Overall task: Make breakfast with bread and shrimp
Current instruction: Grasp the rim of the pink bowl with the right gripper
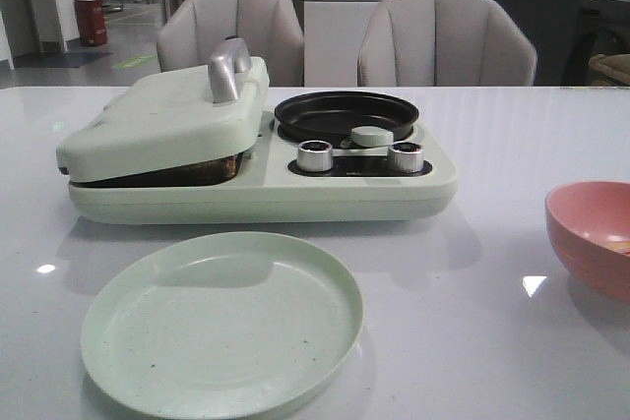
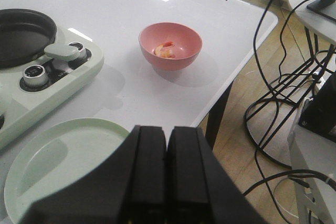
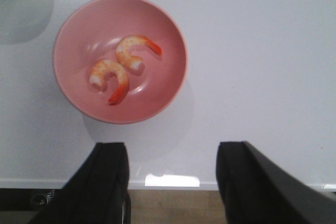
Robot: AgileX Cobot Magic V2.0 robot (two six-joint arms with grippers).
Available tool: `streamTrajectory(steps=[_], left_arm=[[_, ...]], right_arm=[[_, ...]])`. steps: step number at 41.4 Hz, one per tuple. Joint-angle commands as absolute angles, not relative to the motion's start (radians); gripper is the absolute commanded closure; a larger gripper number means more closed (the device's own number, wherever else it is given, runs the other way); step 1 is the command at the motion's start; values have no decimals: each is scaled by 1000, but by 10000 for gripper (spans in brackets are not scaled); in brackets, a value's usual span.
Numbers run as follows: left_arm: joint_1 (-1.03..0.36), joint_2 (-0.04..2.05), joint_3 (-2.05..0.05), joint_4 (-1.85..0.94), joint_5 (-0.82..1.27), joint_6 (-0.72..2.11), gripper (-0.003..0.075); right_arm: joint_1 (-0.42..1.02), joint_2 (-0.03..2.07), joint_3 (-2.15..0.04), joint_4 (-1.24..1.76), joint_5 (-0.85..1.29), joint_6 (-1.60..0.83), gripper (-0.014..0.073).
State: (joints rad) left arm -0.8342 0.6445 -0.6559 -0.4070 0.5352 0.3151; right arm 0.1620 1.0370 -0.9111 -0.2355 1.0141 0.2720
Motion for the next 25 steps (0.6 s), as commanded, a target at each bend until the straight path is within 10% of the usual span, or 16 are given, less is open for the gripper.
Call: streamTrajectory(steps=[1,25], left_arm=[[-840,642,-685,-424,452,315,622],[-840,642,-685,-430,452,315,622]], right_arm=[[49,1108,-986,-133,969,135,106],[-209,1553,-1007,220,692,-177,106]])
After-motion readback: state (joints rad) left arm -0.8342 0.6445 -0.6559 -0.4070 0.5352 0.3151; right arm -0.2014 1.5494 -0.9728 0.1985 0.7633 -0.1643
